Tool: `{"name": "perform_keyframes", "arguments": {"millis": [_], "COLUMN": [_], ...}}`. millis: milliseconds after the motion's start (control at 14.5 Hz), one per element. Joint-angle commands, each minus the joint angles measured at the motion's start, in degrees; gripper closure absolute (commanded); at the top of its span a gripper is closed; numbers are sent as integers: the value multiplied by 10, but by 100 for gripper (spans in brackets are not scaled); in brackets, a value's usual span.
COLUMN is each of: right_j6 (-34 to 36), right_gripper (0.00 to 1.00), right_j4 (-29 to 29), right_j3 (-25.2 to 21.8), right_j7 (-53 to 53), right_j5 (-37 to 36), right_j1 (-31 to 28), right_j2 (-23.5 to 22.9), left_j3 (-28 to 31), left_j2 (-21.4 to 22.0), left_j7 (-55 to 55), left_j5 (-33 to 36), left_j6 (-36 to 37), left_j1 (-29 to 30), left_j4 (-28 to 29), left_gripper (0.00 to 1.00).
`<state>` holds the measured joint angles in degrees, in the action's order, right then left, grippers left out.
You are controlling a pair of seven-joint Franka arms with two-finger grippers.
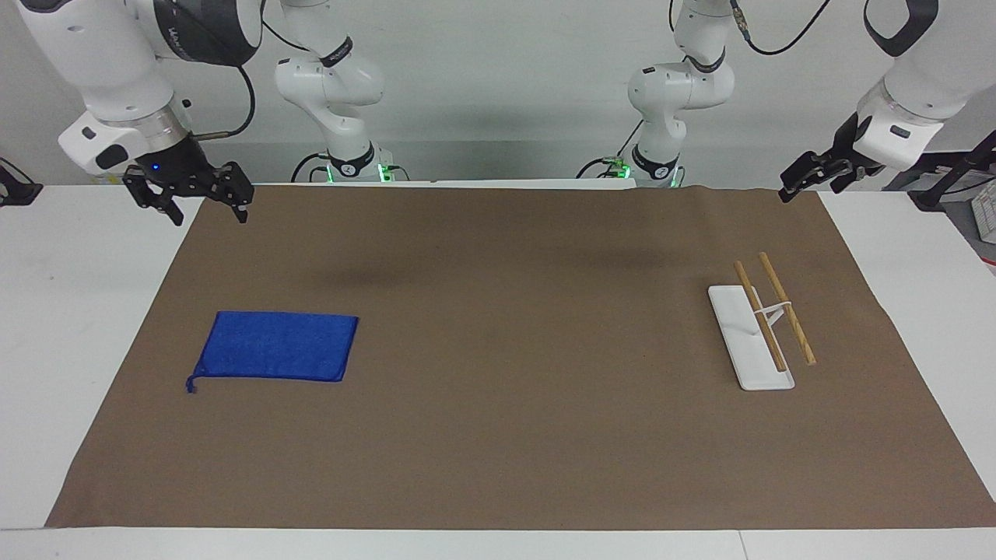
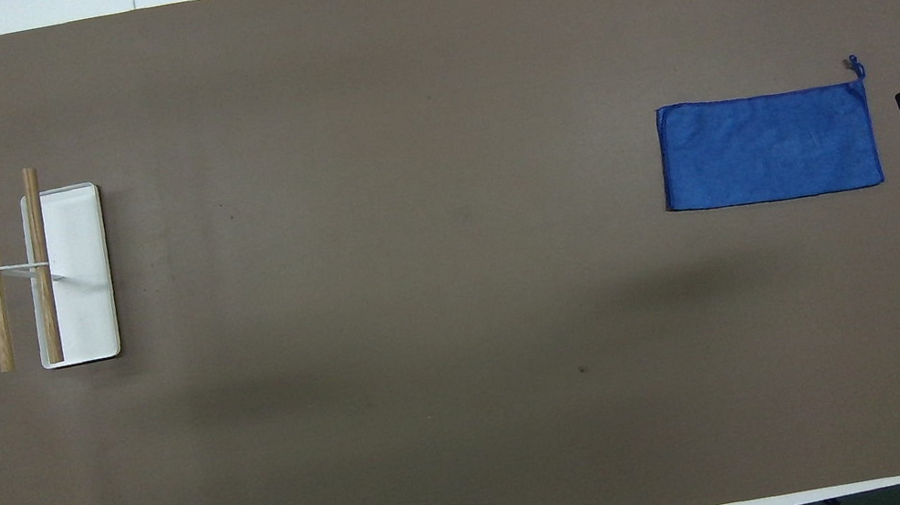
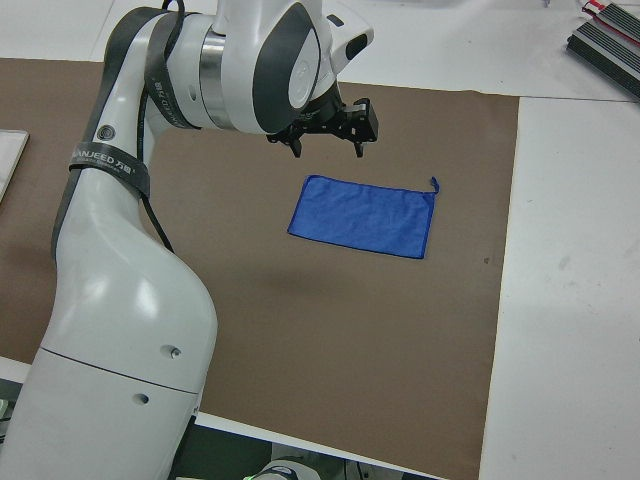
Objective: Right arm passes towel to left arm to hang
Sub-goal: 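Reach the right gripper down to the blue towel's edge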
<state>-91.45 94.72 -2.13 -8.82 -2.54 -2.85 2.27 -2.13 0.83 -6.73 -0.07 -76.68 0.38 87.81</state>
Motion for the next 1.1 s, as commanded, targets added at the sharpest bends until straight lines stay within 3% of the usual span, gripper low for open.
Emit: {"name": "perform_keyframes", "arguments": {"millis": [0,207,759,1034], "right_j6": [-11,-24,-301,-381], "right_gripper": [0,0,1,2], "right_j4": [21,30,207,241], "right_j3": [3,-1,-16,-15], "right_j7": [-22,-22,-81,-84], "right_j5": [12,12,12,13], "right_j1": [-8,-9,-13,-14], "right_j2": [7,3,-62,-120], "left_j3": [2,3,2,2], "left_j2": [7,7,7,7], "left_j7": [0,0,0,0], "left_j5": [-5,-4,-4,-4], "left_j6": [5,5,5,5], "left_j1": [1,1,1,1], "left_j4": [8,8,8,8], "left_gripper": [0,0,0,0]}}
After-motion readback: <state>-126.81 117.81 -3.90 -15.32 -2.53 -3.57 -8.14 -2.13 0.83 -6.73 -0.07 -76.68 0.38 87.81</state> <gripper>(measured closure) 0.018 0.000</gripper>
